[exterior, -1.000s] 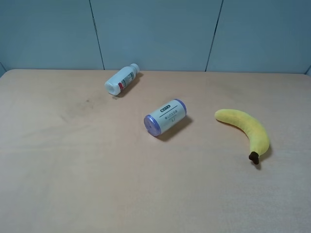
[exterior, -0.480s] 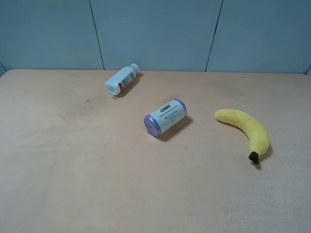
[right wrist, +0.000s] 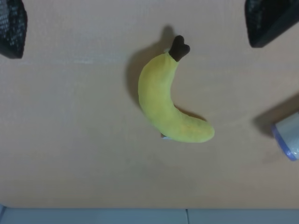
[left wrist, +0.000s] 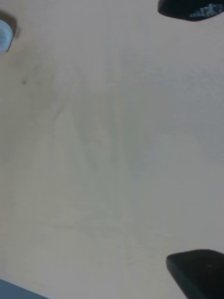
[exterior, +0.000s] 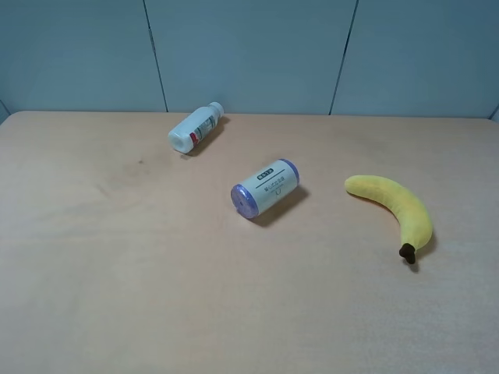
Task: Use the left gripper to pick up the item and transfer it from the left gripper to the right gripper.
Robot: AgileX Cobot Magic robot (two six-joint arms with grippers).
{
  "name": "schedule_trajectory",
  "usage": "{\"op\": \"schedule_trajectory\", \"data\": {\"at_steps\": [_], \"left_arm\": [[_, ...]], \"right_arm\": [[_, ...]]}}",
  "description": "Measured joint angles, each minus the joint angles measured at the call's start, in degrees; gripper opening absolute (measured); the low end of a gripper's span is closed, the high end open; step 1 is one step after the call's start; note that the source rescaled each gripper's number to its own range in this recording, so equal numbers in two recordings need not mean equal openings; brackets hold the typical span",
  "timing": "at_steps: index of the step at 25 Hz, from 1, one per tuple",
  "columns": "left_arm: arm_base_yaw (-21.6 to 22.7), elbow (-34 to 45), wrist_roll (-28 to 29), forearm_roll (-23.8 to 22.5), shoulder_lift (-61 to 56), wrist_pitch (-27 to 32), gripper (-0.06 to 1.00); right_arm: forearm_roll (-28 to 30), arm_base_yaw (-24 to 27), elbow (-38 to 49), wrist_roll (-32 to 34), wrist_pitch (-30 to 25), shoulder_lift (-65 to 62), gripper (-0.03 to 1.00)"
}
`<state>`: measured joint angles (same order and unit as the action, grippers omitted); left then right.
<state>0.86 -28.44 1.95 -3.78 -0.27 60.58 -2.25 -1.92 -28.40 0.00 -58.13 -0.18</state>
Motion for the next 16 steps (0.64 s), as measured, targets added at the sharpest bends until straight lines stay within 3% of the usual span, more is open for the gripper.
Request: {"op": "schedule_trajectory", "data": {"at_steps": [16], "left_arm": [[0.0,0.0,0.0,0.0,0.0,0.0,0.98]], "right_arm": [[0.0,0.0,0.0,0.0,0.0,0.0,1.0]]}}
